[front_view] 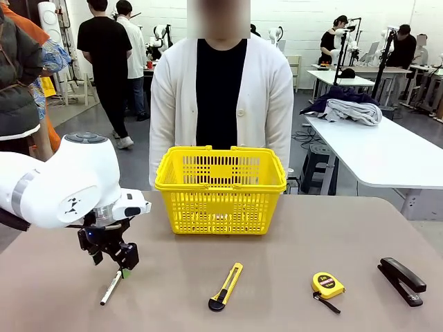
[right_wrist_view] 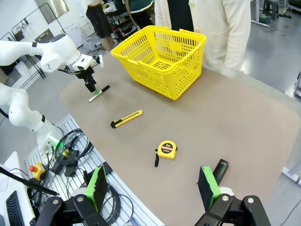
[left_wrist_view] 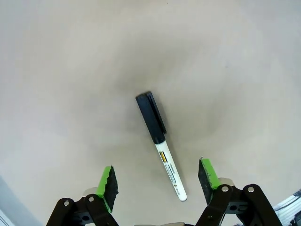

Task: Place the items the person wants into the basket.
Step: Pick up the item the person points to and place it in the Market Basket.

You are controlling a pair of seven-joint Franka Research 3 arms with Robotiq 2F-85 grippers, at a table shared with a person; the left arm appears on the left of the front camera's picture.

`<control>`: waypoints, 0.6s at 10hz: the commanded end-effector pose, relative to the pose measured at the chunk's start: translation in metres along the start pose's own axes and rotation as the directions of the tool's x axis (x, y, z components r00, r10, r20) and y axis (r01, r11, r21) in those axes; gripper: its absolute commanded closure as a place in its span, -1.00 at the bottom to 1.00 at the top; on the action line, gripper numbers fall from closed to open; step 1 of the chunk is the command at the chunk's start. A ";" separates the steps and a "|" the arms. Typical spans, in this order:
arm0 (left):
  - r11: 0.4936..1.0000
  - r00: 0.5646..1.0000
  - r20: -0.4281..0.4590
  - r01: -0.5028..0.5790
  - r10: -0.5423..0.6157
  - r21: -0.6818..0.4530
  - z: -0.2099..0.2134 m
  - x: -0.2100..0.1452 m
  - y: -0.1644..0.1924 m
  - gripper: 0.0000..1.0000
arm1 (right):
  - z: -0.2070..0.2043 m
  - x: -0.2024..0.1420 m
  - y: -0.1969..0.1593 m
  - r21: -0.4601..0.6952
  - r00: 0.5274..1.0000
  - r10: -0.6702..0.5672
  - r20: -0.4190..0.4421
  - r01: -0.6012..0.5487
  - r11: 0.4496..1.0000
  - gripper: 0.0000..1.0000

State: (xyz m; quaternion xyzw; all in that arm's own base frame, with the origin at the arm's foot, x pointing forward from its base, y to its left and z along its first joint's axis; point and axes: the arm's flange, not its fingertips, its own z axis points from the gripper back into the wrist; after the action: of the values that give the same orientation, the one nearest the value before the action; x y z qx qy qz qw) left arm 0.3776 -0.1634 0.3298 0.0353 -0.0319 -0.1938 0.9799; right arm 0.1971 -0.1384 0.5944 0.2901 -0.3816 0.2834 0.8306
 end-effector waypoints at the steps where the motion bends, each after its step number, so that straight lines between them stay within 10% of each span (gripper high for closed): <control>1: 0.998 0.999 0.023 -0.034 0.033 0.049 -0.020 -0.008 -0.001 -0.80 | -0.002 0.001 -0.001 0.019 1.000 0.009 0.009 -0.009 1.000 -1.00; 4: 0.999 1.000 0.024 -0.014 0.013 0.043 -0.028 -0.003 -0.003 -0.80 | -0.002 0.001 -0.001 0.019 1.000 0.009 0.009 -0.009 1.000 -1.00; 5: 0.999 0.999 0.036 0.013 -0.015 0.051 -0.027 -0.003 -0.003 -0.52 | -0.002 0.001 -0.001 0.019 1.000 0.009 0.009 -0.009 1.000 -1.00; 6: 0.999 0.999 0.033 0.014 -0.015 0.040 -0.026 -0.004 -0.002 0.29 | -0.002 0.001 -0.001 0.019 1.000 0.009 0.009 -0.009 1.000 -1.00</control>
State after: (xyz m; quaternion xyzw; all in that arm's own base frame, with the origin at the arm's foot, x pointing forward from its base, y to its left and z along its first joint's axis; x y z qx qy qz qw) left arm 0.3835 -0.1648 0.3098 0.0428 -0.0350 -0.2012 0.9780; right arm 0.1971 -0.1384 0.5944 0.2901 -0.3816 0.2834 0.8306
